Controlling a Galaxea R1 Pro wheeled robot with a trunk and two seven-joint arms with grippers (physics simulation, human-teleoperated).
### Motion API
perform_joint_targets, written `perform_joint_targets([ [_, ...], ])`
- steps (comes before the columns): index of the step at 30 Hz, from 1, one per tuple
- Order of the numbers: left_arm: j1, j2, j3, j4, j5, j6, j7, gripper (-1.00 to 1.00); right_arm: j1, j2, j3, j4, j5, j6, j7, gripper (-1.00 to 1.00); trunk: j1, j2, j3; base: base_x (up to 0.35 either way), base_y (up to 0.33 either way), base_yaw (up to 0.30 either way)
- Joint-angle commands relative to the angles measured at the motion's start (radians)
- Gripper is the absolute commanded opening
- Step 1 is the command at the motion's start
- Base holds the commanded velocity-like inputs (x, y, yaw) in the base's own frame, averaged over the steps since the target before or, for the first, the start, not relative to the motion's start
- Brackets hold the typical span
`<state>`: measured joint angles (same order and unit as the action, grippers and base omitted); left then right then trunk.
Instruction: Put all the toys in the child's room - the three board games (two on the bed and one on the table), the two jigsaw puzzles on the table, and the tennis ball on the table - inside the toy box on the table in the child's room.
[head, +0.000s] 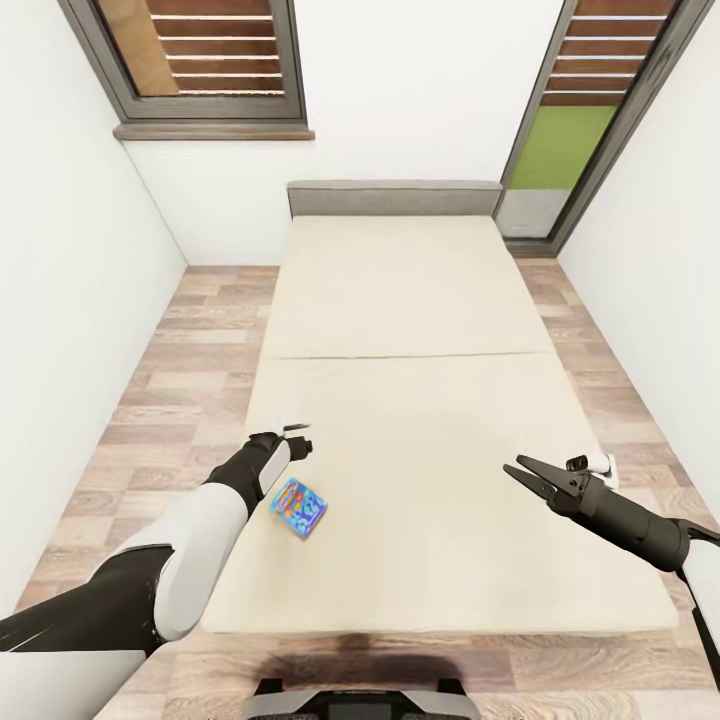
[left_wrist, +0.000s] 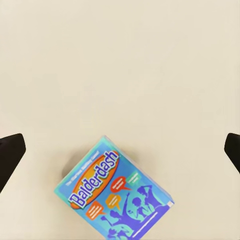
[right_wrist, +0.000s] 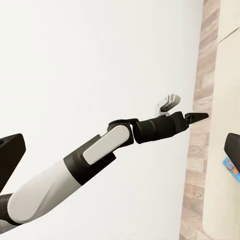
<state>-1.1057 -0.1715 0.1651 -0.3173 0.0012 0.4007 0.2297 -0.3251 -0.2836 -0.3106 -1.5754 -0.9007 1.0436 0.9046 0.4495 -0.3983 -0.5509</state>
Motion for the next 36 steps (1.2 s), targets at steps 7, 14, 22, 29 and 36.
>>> perform_joint_targets([
  [7,0.0,0.002,0.003,-0.002,0.0,-0.001,0.002,1.0,-0.001,0.0,0.0,0.002,0.005,0.004,0.005,1.0,0.0,-0.002,-0.013,0.0,0.0,0.0],
  [14,0.0,0.003,0.002,-0.002,0.0,-0.009,0.003,1.0,-0.001,0.0,0.001,0.003,0.005,0.004,0.005,1.0,0.0,-0.002,-0.024,0.0,0.0,0.0],
  [22,0.0,0.003,0.004,-0.002,0.0,-0.011,0.003,1.0,-0.001,0.002,0.001,0.003,0.005,0.004,0.004,1.0,0.0,-0.002,-0.038,0.0,0.0,0.0],
  [29,0.0,0.003,0.007,-0.003,0.0,-0.011,0.003,1.0,-0.001,0.004,0.001,0.003,0.005,0.004,0.002,1.0,0.0,-0.002,-0.049,0.0,0.0,0.0],
  [36,-0.001,0.002,0.01,-0.008,0.001,-0.011,0.004,1.0,-0.001,0.005,0.001,0.003,0.005,0.004,-0.007,1.0,0.0,-0.002,-0.061,0.0,0.0,0.0],
])
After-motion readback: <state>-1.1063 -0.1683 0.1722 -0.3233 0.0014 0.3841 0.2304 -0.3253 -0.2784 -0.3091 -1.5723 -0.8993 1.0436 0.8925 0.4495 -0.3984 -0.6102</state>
